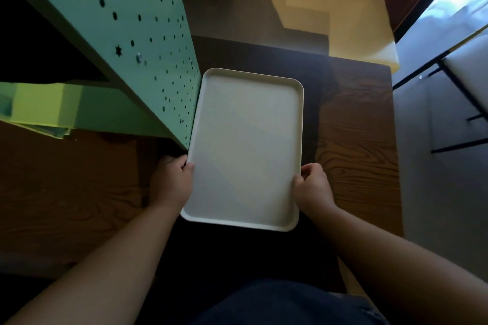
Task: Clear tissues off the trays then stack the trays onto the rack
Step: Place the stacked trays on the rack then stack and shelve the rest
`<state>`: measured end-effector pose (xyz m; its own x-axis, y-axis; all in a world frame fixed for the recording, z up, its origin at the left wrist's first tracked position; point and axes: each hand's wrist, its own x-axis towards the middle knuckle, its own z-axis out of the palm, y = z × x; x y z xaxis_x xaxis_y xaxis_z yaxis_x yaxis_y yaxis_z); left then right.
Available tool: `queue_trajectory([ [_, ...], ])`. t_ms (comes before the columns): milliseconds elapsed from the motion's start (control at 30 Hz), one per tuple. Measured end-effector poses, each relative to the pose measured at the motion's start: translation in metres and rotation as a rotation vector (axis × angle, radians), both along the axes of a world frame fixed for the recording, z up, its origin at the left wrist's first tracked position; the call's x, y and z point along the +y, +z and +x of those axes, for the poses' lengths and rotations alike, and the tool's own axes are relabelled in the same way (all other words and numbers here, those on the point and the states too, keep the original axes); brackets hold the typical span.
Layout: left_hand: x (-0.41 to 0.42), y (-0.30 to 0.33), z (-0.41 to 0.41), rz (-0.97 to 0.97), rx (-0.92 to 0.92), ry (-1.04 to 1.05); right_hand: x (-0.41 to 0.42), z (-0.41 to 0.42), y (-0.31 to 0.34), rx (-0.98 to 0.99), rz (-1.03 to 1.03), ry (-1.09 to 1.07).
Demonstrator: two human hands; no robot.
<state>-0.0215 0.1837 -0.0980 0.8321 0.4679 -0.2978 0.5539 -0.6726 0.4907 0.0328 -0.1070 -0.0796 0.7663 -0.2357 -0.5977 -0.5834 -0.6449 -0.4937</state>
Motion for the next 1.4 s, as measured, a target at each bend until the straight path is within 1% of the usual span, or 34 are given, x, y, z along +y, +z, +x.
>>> queue_trajectory([
  [67,0.0,0.0,0.002,0.002,0.006,0.009,0.002,0.003,0.001,0.048,-0.037,0.018],
  [200,-0.001,0.002,0.008,-0.079,0.029,0.079,0.008,0.009,0.004,0.103,-0.103,0.053],
  [300,-0.003,0.01,0.014,-0.103,0.097,0.103,0.01,0.01,0.004,0.109,-0.127,0.061],
  [400,-0.005,0.021,0.019,-0.134,0.205,0.151,0.008,0.011,0.01,0.139,-0.086,0.001],
  [500,-0.004,0.041,0.019,-0.295,0.277,0.198,0.001,0.013,0.024,0.149,0.031,-0.138],
  [567,-0.003,0.06,0.018,-0.406,0.288,0.181,-0.007,0.016,0.038,0.135,0.115,-0.213],
  [633,-0.003,0.083,0.019,-0.506,0.275,0.122,-0.017,0.023,0.055,0.085,0.154,-0.224],
  [700,-0.008,0.111,0.022,-0.59,0.242,0.076,-0.027,0.034,0.078,0.003,0.155,-0.185],
  [800,-0.017,0.151,0.034,-0.678,0.202,0.101,-0.04,0.052,0.122,-0.205,0.168,-0.053],
  [833,-0.02,0.164,0.038,-0.674,0.212,0.104,-0.042,0.053,0.139,-0.312,0.172,0.037],
  [900,-0.021,0.181,0.05,-0.63,0.257,0.095,-0.039,0.051,0.177,-0.505,0.164,0.291],
  [933,-0.022,0.188,0.057,-0.606,0.276,0.091,-0.036,0.048,0.197,-0.532,0.163,0.447],
  [1000,-0.023,0.203,0.066,-0.583,0.321,0.118,-0.023,0.038,0.229,-0.41,0.131,0.785],
  [1033,-0.025,0.211,0.07,-0.577,0.328,0.131,-0.018,0.033,0.24,-0.355,0.054,0.946],
  [1067,-0.027,0.216,0.073,-0.573,0.336,0.134,-0.013,0.031,0.243,-0.336,-0.067,1.097],
  [1100,-0.03,0.22,0.073,-0.586,0.347,0.138,-0.008,0.03,0.24,-0.361,-0.189,1.212],
  [1133,-0.032,0.225,0.072,-0.623,0.354,0.142,-0.005,0.029,0.237,-0.426,-0.271,1.265],
  [1167,-0.037,0.232,0.07,-0.675,0.358,0.151,-0.004,0.028,0.236,-0.5,-0.306,1.264],
  [1233,-0.044,0.247,0.063,-0.734,0.339,0.148,-0.004,0.027,0.236,-0.639,-0.277,1.202],
  [1267,-0.047,0.254,0.06,-0.695,0.307,0.113,-0.004,0.027,0.238,-0.693,-0.252,1.176],
  [1300,-0.05,0.262,0.056,-0.593,0.28,0.04,-0.003,0.027,0.243,-0.734,-0.234,1.157],
  [1333,-0.055,0.272,0.052,-0.452,0.263,-0.064,-0.001,0.027,0.249,-0.768,-0.219,1.138],
  [1367,-0.058,0.286,0.047,-0.301,0.199,-0.215,0.002,0.026,0.255,-0.793,-0.214,1.116],
  [1400,-0.06,0.3,0.041,-0.199,0.121,-0.344,0.006,0.025,0.264,-0.806,-0.216,1.094],
])
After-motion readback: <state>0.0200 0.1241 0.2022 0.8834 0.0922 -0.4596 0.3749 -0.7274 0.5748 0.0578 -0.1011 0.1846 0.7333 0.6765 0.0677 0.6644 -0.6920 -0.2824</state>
